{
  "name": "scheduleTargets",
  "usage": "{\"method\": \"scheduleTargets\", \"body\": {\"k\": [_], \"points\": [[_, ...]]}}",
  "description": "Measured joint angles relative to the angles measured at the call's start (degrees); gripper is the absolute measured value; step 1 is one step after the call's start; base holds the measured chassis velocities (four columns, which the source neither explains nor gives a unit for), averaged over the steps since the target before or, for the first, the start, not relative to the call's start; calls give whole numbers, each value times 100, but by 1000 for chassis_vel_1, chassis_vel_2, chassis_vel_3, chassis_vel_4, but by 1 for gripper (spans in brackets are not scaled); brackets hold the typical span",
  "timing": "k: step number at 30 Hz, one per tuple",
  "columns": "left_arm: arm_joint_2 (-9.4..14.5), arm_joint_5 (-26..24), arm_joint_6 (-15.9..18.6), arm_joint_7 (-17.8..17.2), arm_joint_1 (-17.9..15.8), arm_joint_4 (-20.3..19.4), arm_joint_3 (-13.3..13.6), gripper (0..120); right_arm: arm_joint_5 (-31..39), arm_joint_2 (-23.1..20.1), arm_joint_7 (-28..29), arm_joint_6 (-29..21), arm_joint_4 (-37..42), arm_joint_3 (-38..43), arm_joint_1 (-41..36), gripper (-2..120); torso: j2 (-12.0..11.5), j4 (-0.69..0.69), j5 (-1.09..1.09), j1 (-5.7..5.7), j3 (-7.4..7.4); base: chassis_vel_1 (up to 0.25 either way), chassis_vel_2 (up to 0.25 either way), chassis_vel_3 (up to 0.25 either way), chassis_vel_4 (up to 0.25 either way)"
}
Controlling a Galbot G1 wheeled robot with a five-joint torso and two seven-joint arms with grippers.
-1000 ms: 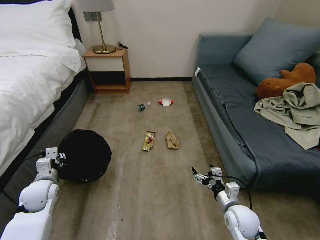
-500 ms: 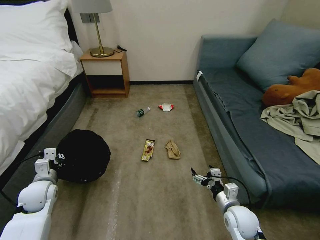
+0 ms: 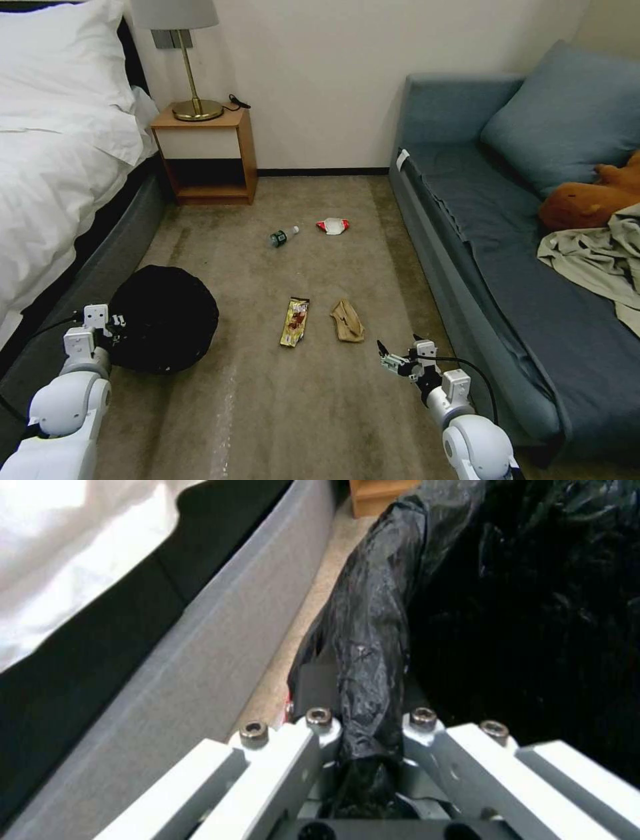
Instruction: Pick up the trash bin, then pick up the garbage on the floor and place it into the trash bin.
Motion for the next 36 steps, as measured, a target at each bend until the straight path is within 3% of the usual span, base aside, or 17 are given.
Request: {"method": "scheduleTargets", "body": {"k": [36], "points": [[-22, -9, -42, 5, 24, 51, -32, 4, 15, -45, -45, 38, -323, -164, 148, 100, 0, -1, 1, 0, 0, -139, 137, 136, -134]]}}
